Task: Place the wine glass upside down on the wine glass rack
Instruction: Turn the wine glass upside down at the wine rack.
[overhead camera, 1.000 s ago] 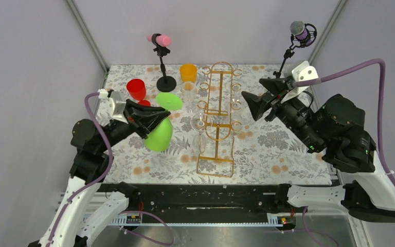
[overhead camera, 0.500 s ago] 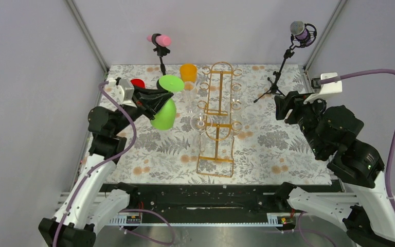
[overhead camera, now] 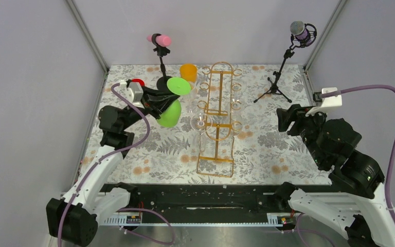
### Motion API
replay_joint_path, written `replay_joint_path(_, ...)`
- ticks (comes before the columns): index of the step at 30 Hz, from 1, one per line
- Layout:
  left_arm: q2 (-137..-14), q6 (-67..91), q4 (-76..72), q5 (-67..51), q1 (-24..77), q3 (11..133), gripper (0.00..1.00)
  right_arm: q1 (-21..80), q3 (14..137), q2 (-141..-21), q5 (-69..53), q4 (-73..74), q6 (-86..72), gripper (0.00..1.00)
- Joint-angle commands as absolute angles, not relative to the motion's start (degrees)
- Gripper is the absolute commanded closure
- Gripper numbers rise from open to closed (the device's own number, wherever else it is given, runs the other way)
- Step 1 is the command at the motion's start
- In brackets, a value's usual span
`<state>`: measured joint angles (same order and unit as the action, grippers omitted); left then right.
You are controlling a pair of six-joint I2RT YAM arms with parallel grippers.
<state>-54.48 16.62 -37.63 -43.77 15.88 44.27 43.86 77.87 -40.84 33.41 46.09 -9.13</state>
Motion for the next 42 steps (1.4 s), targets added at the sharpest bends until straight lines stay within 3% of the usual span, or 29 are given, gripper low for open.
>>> replay_joint_path(1, -56.7, 16.2, -47.2, -47.3, 15.6, 44.0, 1.0, 43.5, 77.4, -39.8, 32.7, 46.6, -10.7, 0.37)
replay_joint_path(15, -65.6, 24.5, -58.4, -54.8, 16.2, 45.5, 1.0, 43.5, 74.1, -38.7, 31.6, 46.4, -10.8, 0.36)
replay_joint_path(42, -69.5, 16.4, -53.6, -59.4, 19.4, 44.4, 1.0, 43.5, 70.2, -36.0, 31.7, 42.6, -9.0, 0.35)
